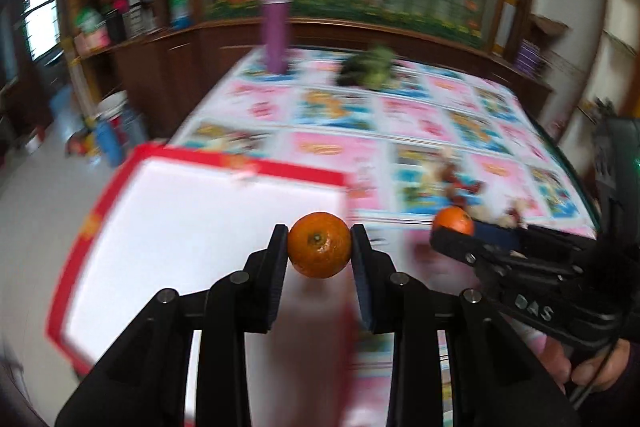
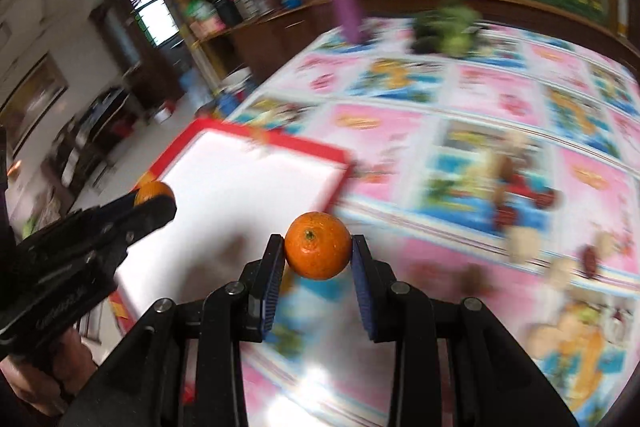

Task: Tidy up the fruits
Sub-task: 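Carry the oranges into the white tray and open both tools to release them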

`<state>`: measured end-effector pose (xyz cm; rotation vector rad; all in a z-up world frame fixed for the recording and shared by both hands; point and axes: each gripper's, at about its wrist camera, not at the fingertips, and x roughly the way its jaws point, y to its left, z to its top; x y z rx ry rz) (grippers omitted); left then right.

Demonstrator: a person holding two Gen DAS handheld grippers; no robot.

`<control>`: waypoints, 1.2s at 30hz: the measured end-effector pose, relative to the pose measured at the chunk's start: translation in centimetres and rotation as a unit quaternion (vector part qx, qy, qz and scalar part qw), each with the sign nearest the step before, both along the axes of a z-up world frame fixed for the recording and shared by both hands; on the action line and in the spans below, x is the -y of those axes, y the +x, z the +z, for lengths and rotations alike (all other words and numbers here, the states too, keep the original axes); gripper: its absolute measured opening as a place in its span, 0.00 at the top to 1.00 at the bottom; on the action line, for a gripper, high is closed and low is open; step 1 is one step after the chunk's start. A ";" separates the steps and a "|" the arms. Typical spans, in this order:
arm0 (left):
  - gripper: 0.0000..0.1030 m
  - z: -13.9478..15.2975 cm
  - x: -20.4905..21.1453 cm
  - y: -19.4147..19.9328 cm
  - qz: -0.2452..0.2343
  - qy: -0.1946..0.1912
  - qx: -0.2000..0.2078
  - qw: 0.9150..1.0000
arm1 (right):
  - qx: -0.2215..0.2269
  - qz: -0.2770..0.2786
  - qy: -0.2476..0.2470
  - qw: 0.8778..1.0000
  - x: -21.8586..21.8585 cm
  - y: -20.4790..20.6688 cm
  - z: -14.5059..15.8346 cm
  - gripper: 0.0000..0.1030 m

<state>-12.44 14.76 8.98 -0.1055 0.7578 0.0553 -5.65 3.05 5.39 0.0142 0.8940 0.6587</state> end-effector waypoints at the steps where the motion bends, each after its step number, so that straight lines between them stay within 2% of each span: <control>1: 0.68 -0.2 -1.5 -0.3 0.019 0.001 -0.001 1.000 | -0.004 0.008 -0.003 1.000 -1.2 0.2 -0.2 0.68; 7: 0.68 -1.5 -8.7 -1.4 0.115 0.035 -0.009 0.993 | -0.010 0.040 -0.029 0.999 -7.4 0.8 -1.1 0.68; 11: 0.68 -3.1 -11.5 -1.0 0.151 0.044 -0.021 0.987 | -0.022 0.047 -0.040 0.998 -10.1 1.4 -1.8 0.68; 19: 0.68 -5.3 -13.4 0.0 0.172 0.060 -0.049 0.982 | -0.043 0.041 -0.058 0.997 -11.8 2.2 -3.2 0.68; 25: 0.66 -6.1 -13.4 0.1 0.179 0.074 -0.064 0.979 | -0.041 0.043 -0.064 0.996 -11.8 1.7 -2.9 0.68; 30: 0.65 -6.3 -13.4 0.0 0.184 0.084 -0.072 0.977 | -0.025 0.044 -0.049 0.998 -10.8 1.3 -1.7 0.49; 32: 0.61 -5.9 -13.3 -0.3 0.186 0.088 -0.067 0.976 | -0.011 0.047 -0.038 0.998 -10.2 0.8 -0.9 0.48; 34: 0.50 -5.0 -12.9 -0.9 0.191 0.099 -0.053 0.975 | 0.001 0.048 -0.033 0.998 -9.6 0.5 -0.2 0.47; 36: 0.45 -4.1 -12.4 -1.2 0.193 0.112 -0.041 0.974 | 0.011 0.041 -0.027 0.999 -8.5 0.3 0.4 0.47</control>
